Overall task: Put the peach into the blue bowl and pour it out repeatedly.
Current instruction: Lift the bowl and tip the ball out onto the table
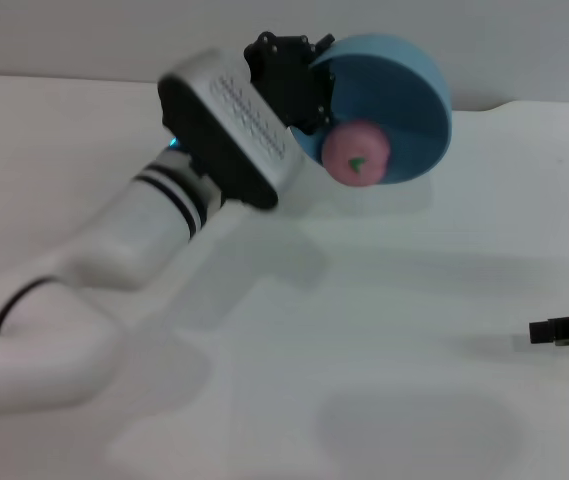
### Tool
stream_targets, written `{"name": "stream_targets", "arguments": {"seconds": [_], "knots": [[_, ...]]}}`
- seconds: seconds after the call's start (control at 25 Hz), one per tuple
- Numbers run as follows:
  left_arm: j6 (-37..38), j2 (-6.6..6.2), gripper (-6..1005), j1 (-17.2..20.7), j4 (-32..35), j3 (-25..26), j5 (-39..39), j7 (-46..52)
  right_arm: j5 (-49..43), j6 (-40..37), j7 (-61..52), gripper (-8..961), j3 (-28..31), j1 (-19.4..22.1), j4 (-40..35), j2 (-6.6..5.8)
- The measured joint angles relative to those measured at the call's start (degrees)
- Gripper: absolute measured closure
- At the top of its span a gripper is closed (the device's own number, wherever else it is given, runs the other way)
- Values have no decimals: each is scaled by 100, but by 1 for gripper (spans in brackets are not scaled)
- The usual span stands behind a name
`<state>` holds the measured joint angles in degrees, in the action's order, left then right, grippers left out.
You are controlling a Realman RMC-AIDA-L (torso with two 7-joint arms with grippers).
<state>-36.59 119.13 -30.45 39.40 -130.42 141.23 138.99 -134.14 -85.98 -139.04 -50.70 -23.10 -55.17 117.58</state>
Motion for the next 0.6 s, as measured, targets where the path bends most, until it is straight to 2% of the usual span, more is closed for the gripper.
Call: {"name": "stream_targets", "arguments": {"seconds": [0.12,0.2,0.44,0.6], "knots": [[-820,-1,999,-43,-90,-787,-1252,-1078,-1,-2,0,466,3,22,-1,7],[-1125,-2,999,-61,-84,-1081,-1729,-1475,-1,-3,0,466,8,34,-2,14],[-1666,-4,999,-36,-120,-1333,-1955,-1742,-1,-6,-1,465,9,38,-3,38],[-2127,-5,999,-33,-147,-1679,-2400,-2388,-1,-7,-1,465,8,40,-6,46]]}}
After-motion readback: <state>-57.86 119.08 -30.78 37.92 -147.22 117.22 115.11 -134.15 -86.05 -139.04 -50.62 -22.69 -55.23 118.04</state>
